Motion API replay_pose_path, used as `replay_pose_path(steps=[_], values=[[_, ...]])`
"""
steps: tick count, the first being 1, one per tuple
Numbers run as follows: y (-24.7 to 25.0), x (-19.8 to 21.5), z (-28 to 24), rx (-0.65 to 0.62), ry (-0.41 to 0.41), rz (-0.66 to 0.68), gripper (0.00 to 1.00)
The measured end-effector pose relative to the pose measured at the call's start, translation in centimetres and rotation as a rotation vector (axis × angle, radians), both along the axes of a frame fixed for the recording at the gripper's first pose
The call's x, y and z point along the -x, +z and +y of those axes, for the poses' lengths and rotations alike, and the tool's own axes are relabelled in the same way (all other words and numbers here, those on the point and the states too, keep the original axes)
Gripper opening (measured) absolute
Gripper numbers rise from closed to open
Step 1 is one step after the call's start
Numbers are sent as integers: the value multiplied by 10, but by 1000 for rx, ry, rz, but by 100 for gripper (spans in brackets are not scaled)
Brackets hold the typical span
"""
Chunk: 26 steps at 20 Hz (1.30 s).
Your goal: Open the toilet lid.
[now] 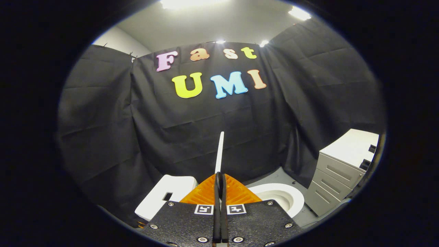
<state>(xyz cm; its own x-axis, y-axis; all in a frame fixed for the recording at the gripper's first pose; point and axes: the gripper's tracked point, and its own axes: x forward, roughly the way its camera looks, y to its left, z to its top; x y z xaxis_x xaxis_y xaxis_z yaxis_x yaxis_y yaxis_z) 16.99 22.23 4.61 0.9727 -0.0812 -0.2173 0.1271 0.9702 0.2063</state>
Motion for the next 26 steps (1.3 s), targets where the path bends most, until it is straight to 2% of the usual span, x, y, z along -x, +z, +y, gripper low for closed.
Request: replay_pose_path(steps=[4, 7, 18, 24, 26], values=[[10, -9, 30, 162, 40, -1, 0], [13, -7, 60, 237, 80, -10, 0], [11, -10, 135, 271, 203, -47, 0], [6, -13, 173, 371, 274, -46, 0], [4, -15, 185, 360, 296, -50, 0]])
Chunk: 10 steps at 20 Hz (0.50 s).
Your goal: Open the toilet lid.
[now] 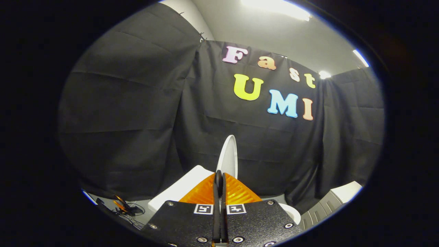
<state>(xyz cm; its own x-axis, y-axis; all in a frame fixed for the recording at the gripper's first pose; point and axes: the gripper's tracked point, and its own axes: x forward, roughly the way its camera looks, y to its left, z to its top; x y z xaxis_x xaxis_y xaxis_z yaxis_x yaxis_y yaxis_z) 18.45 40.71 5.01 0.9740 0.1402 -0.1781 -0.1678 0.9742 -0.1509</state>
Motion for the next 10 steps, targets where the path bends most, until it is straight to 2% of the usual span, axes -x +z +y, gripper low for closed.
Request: replay_pose_path(steps=[7, 10], values=[[-3, -5, 27, -36, 70, 2, 0], [-1, -3, 33, 4, 88, -13, 0]])
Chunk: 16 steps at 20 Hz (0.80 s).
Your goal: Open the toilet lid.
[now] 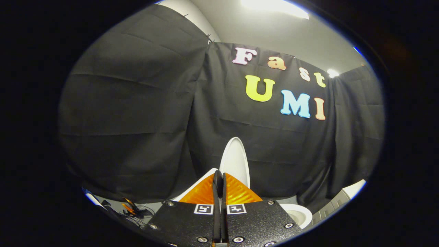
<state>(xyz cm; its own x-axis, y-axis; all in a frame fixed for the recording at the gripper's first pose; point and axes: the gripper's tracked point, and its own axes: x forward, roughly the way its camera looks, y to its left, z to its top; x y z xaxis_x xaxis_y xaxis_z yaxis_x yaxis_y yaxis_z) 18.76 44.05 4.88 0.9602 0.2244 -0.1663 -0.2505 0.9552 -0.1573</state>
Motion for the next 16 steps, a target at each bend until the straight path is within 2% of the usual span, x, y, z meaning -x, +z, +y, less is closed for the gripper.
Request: replay_pose_path(steps=[3, 5, 6, 10, 12, 16], values=[[4, 2, -9, 48, 16, -17, 4], [7, 3, -8, 27, 62, -17, 17], [16, 6, -13, 20, 65, -31, 29], [59, 18, -46, -28, 54, -99, 91], [73, 25, -66, -75, 56, -122, 95], [84, 33, -119, -132, 14, -133, 95]])
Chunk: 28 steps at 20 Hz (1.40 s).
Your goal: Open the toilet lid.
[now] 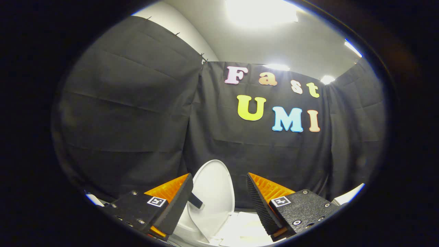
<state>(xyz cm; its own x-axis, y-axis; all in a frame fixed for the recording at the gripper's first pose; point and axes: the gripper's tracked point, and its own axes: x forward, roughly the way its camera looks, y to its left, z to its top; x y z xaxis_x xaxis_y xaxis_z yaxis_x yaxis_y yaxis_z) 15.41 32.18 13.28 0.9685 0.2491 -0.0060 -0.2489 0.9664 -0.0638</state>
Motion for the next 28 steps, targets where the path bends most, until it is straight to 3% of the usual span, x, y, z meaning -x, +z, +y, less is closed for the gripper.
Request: replay_pose_path(steps=[10, 15, 20, 28], values=[[6, 32, -135, 31, -159, -71, 95], [-1, 52, -178, -49, -185, -97, 95], [-34, 70, -224, -76, -265, -96, 95], [-85, 87, -254, -60, -347, -28, 95]])
